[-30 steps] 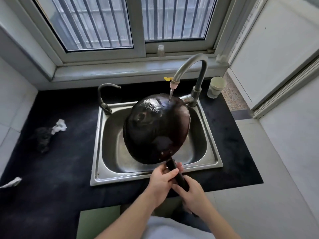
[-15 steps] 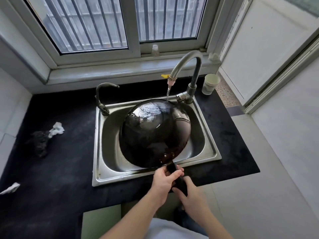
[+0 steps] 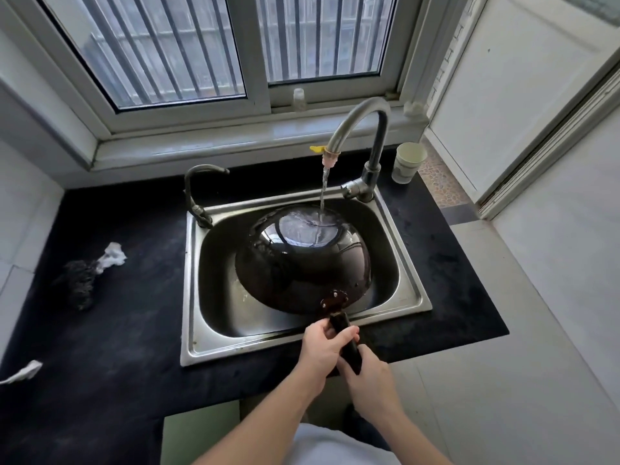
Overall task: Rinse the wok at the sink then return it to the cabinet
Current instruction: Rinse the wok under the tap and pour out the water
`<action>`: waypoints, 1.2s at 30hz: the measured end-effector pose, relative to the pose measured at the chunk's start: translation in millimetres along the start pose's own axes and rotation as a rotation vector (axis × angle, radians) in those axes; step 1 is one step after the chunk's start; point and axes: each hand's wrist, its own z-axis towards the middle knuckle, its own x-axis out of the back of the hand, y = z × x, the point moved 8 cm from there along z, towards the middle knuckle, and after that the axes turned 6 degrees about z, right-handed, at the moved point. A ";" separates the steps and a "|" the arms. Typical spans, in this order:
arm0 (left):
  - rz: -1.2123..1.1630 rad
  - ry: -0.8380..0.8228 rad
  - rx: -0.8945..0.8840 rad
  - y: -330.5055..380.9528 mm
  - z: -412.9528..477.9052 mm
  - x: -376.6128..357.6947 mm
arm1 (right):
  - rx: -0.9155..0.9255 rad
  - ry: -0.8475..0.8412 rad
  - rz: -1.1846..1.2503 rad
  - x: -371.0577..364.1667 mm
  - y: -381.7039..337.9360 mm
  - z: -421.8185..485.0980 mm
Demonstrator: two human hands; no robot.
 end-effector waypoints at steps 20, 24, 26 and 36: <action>0.025 -0.034 0.083 -0.6 14.2 -50.2 | -0.028 -0.075 0.212 21.9 54.4 22.6; 0.061 -0.042 0.052 2.3 21.0 -58.5 | -0.003 -0.047 0.272 32.3 48.1 24.1; 0.059 -0.043 0.038 3.5 23.5 -62.1 | 0.007 -0.025 0.273 37.3 45.4 25.0; 0.106 -0.031 0.017 3.0 27.5 -68.6 | -0.013 -0.140 0.336 50.3 39.6 22.0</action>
